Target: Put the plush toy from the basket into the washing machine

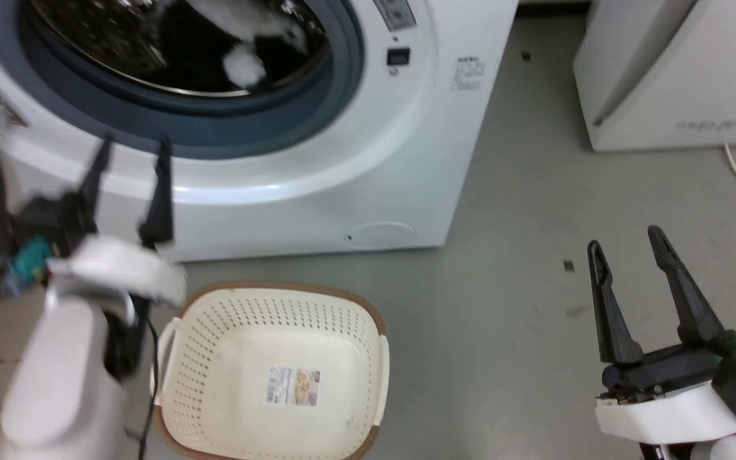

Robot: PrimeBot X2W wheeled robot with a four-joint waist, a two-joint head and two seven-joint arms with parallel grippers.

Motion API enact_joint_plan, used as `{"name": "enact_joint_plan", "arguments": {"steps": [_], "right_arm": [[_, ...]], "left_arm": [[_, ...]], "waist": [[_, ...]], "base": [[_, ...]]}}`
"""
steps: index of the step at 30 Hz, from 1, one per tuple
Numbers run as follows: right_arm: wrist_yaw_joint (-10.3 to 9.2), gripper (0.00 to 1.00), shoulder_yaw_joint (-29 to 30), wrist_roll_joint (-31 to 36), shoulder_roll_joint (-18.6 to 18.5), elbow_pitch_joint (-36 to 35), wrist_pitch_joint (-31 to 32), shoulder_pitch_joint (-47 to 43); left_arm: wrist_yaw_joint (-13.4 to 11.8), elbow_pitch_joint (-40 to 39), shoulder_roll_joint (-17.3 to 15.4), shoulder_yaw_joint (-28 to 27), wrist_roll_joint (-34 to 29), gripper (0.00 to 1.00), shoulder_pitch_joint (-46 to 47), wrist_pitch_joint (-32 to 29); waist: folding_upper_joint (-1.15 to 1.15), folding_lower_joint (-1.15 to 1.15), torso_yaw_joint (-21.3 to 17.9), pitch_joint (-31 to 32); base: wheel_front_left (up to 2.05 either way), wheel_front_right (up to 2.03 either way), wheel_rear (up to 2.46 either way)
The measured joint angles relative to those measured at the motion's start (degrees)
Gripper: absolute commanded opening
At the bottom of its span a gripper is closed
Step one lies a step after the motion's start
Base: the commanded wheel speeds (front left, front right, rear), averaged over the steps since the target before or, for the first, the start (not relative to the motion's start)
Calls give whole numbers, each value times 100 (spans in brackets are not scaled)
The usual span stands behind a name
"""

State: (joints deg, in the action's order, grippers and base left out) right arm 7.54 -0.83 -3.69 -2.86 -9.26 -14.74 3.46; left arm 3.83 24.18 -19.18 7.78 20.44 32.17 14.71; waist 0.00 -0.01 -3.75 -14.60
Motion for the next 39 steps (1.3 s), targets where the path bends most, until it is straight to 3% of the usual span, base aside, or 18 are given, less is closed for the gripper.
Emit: {"name": "enact_joint_plan", "arguments": {"steps": [8, 16, 35, 36, 39], "right_arm": [[0, 100, -21, 3, 0, 114, 0, -262], [0, 100, -70, -35, 0, 222, 0, -493], [0, 100, -148, -102, 0, 397, 0, -681], [0, 0, -147, -102, 0, 399, 0, -683], [0, 0, -146, -100, 0, 398, 1, -683]], "left_arm": [[-325, -1238, 413, -213, -124, 100, -1757, 4], [-469, -1775, 798, -240, -397, 100, -2742, 4], [-370, -1914, 1250, -425, -870, 100, -3459, 4], [-369, -1914, 1274, -434, -877, 0, -3460, 4], [-369, -1908, 1285, -432, -872, 0, -3458, -5]], "waist": [[0, 0, 271, 512], [0, 0, 397, 824], [0, 0, 365, 1124], [0, 0, 367, 1124], [0, 0, 366, 1126]], "base": [[0, 0, 0], [0, 0, 0], [0, 0, 0], [0, 0, 0], [0, 0, 0]]}}
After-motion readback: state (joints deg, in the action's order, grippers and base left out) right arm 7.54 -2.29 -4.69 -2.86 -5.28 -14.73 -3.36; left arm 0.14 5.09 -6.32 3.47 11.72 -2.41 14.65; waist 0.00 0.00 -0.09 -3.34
